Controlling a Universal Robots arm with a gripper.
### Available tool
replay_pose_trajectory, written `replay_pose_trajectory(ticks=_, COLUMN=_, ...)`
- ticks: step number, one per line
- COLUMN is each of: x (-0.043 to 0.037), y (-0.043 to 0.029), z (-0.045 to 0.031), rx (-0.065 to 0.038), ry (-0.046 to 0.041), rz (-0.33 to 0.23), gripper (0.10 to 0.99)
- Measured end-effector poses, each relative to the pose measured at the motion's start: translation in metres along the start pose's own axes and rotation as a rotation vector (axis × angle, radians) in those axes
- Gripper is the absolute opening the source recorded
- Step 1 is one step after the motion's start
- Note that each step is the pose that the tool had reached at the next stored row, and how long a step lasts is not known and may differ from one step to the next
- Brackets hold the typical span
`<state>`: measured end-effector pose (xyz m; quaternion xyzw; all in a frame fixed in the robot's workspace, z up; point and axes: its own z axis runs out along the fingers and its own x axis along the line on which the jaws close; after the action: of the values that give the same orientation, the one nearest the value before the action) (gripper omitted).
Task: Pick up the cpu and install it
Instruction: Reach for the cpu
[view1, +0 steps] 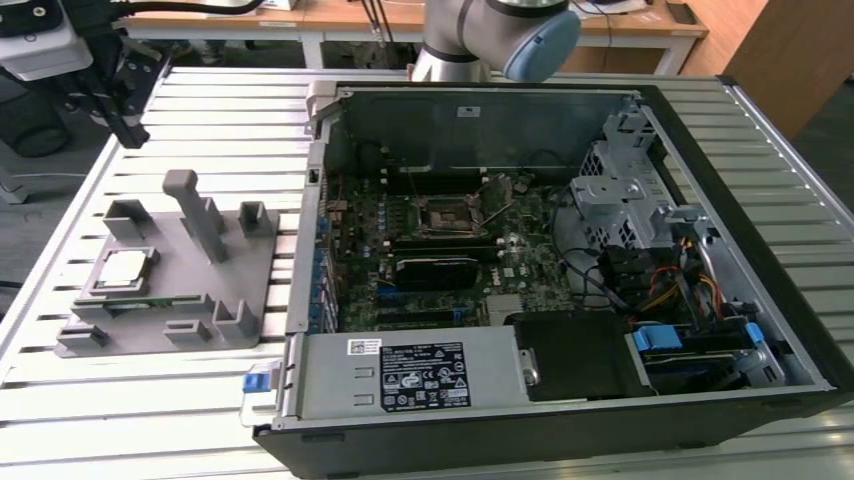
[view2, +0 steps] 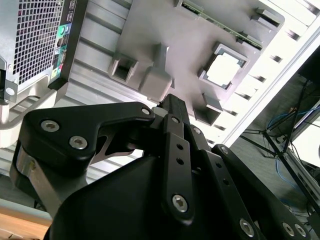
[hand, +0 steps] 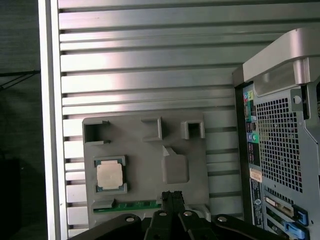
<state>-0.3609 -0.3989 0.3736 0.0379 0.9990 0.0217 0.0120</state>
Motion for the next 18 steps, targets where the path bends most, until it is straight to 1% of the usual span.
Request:
replay_pose_trajectory(ticks=4, x=0.0066, y=-0.0005, z=0.0001, rx=0.0, ry=0.0, rz=0.0, gripper=0.106)
replay_pose_trajectory(ticks=18, x=0.0239, y=-0.0019, z=0.0007, rx=0.0, ry=0.0, rz=0.0, gripper=0.106)
